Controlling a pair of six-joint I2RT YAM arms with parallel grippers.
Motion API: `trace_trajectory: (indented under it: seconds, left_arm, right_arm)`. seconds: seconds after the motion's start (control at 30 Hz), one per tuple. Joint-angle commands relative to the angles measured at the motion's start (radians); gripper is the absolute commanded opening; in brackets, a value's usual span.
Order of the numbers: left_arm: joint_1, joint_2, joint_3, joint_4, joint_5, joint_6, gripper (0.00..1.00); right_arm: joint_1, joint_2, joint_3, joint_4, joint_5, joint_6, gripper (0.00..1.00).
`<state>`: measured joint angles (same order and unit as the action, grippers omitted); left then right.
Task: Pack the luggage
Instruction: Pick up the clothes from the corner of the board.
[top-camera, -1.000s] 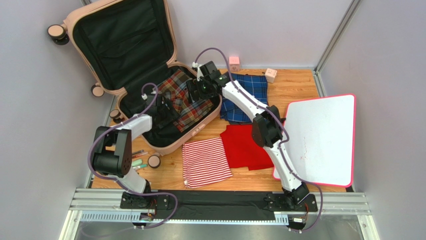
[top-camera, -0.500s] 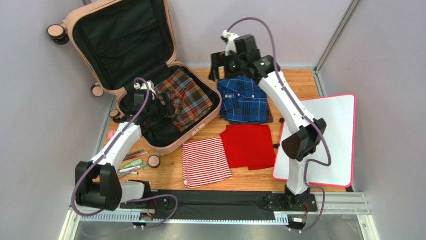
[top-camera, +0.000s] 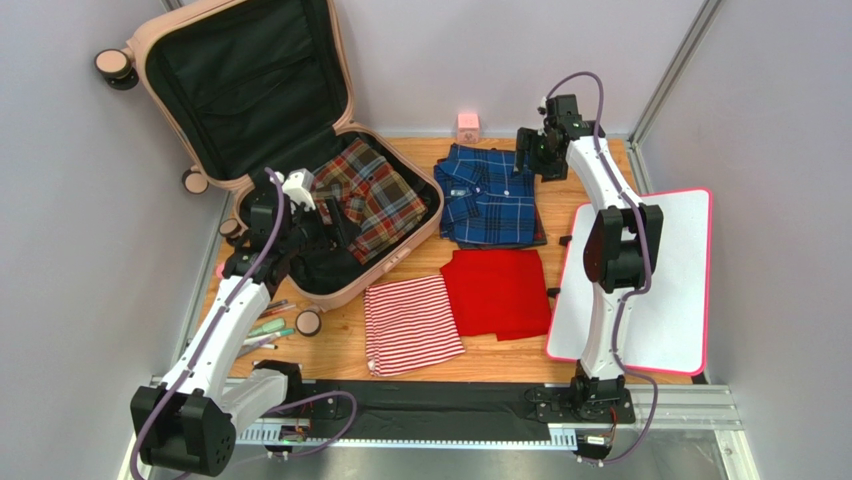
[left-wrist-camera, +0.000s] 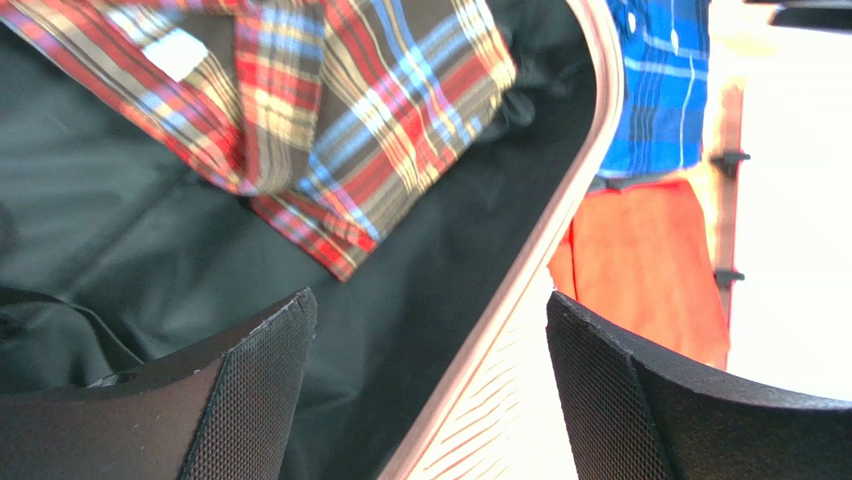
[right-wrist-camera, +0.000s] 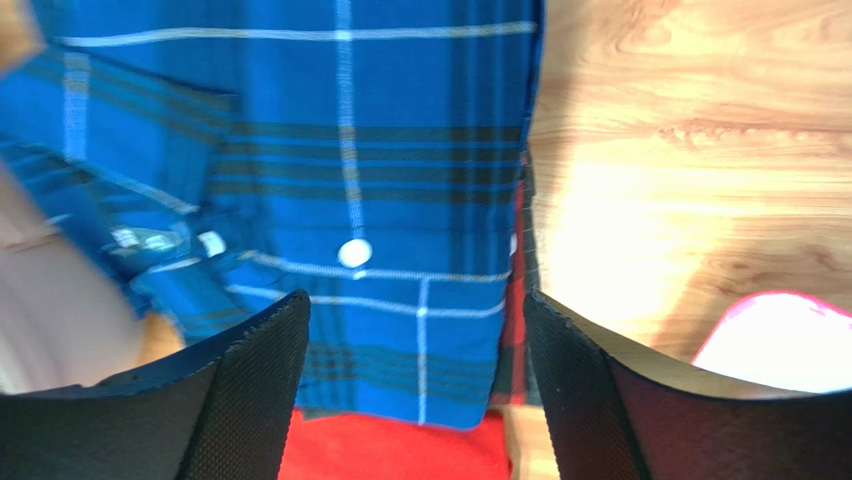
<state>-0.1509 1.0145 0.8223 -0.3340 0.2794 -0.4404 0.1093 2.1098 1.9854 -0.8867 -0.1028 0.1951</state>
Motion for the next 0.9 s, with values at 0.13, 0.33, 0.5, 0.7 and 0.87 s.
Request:
trace_trajectory:
  seconds: [0.13,0.33,0.5,0.7,0.87]
  left_arm:
    - [-0.004,-0.047,-0.029,-0.045,0.064,0.012,0.89]
    - [-0.004,-0.083,-0.035,-0.086,0.058,0.026,0.88]
    - [-0.004,-0.1,-0.046,-0.1,0.041,0.028,0.88]
    - [-0.004,-0.082,-0.054,-0.1,0.047,0.022,0.88]
    - [-0.004,-0.074,-0.045,-0.099,0.05,0.028,0.88]
  right_arm:
    - [-0.02,0.11,0.024,0.042,-0.052,-0.003,0.75]
    - [-0.056,0.159,0.003,0.072,-0.116,0.032,0.69]
    - [-0.056,0.133,-0.059,0.115,-0.159,0.03,0.63]
    - [-0.057,0.127,-0.082,0.134,-0.16,0.01,0.6]
    - [-0.056,0.157,-0.077,0.137,-0.164,-0.011,0.6]
